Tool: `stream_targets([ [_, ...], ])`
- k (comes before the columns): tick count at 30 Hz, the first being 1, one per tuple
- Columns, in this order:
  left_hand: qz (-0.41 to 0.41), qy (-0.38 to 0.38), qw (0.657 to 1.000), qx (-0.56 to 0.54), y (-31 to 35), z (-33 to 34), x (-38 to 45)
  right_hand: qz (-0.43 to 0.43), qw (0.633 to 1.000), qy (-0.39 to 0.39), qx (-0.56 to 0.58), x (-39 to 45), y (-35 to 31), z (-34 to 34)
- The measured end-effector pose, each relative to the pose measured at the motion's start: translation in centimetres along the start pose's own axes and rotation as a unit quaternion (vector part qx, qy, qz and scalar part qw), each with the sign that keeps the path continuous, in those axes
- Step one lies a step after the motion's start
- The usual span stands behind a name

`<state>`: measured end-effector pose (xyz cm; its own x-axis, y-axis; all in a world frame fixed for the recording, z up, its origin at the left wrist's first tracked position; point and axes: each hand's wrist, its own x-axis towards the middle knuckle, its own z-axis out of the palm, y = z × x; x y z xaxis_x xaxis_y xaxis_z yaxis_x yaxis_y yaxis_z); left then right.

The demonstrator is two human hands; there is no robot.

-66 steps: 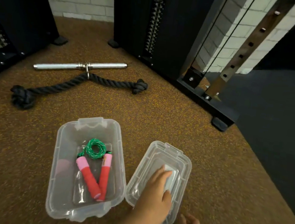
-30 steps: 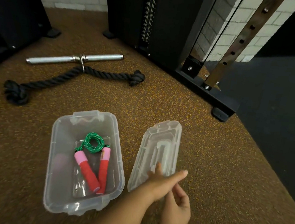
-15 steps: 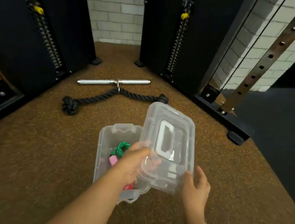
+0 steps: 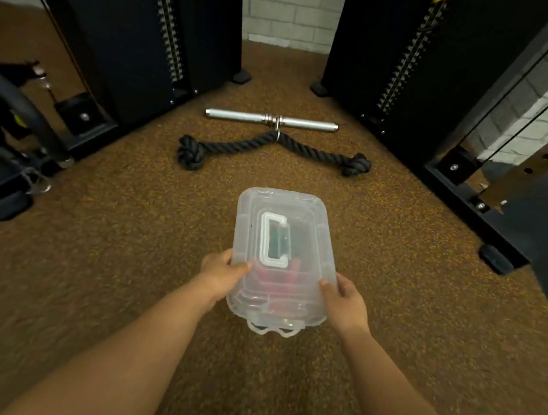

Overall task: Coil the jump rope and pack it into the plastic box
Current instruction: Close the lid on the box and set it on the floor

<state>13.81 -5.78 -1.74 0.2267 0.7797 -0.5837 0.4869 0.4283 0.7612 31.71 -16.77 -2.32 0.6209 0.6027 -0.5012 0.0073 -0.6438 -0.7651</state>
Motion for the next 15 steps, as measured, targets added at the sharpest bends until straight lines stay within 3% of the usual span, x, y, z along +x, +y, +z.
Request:
stream_targets([
  [15,-0.019,0.025,0.999,-0.007,-2.1,1.5,1.2,0.012,0.999,-0.004,0.049,0.8,2.0,0.8],
])
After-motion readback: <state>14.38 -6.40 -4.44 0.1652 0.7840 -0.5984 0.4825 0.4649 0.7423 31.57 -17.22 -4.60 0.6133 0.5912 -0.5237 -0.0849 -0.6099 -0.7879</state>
